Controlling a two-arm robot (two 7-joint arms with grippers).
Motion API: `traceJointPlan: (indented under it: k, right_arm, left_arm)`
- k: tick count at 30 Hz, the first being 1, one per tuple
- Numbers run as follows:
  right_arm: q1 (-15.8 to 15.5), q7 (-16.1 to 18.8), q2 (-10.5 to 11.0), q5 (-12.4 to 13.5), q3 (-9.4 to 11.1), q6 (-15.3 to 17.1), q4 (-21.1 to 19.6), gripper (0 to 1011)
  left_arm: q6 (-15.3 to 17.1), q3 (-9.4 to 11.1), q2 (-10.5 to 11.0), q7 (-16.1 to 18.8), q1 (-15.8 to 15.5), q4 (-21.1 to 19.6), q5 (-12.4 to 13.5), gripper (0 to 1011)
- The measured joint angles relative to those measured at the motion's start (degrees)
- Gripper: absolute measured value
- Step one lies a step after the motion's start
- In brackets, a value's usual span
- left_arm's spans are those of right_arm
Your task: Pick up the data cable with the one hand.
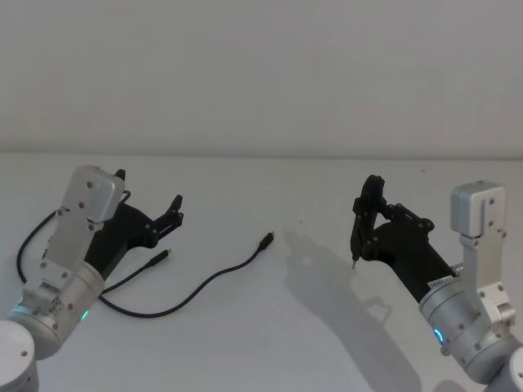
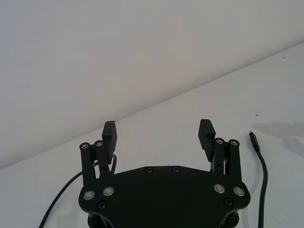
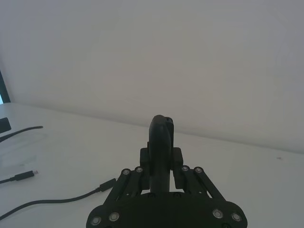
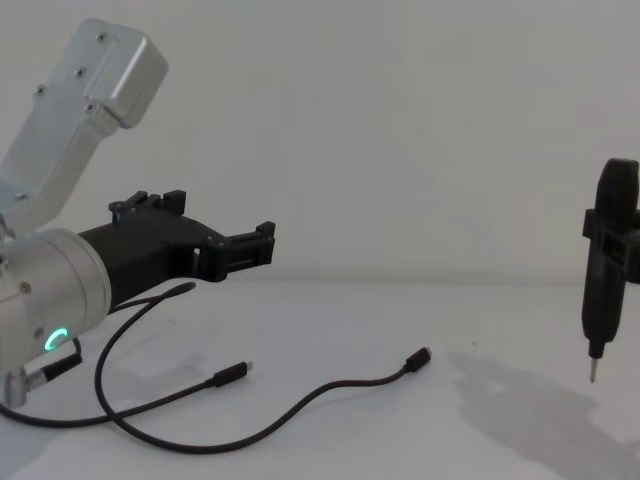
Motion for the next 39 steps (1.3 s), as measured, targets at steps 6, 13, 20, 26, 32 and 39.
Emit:
traceJointPlan:
  k: [6, 13, 20, 26, 32, 39]
  right_arm:
    - [0.00, 0.00, 0.00, 0.00, 0.00, 0.00, 0.00, 275]
    - [0.00, 0.00, 0.00, 0.00, 0.00, 0.00, 0.00, 275]
    - [0.00, 0.00, 0.00, 0.00, 0.00, 0.00, 0.00, 275]
    - [0.00, 0.00, 0.00, 0.00, 0.00, 0.00, 0.01, 275]
    - [0.00, 0.00, 0.00, 0.00, 0.00, 0.00, 0.00, 275]
    - [0.00, 0.00, 0.00, 0.00, 0.00, 0.00, 0.00, 275]
  left_arm:
    - [0.00, 0.00, 0.00, 0.00, 0.00, 0.00, 0.00, 1001]
    - [0.00, 0.00, 0.00, 0.00, 0.00, 0.00, 0.00, 1001]
    - [0.00, 0.00, 0.00, 0.00, 0.00, 0.00, 0.00, 1001]
    - [0.00, 0.00, 0.00, 0.00, 0.00, 0.00, 0.00, 1001]
    - [0.00, 0.00, 0.00, 0.00, 0.00, 0.00, 0.00, 1001]
    - [0.00, 0.00, 0.00, 0.00, 0.00, 0.00, 0.00, 1001]
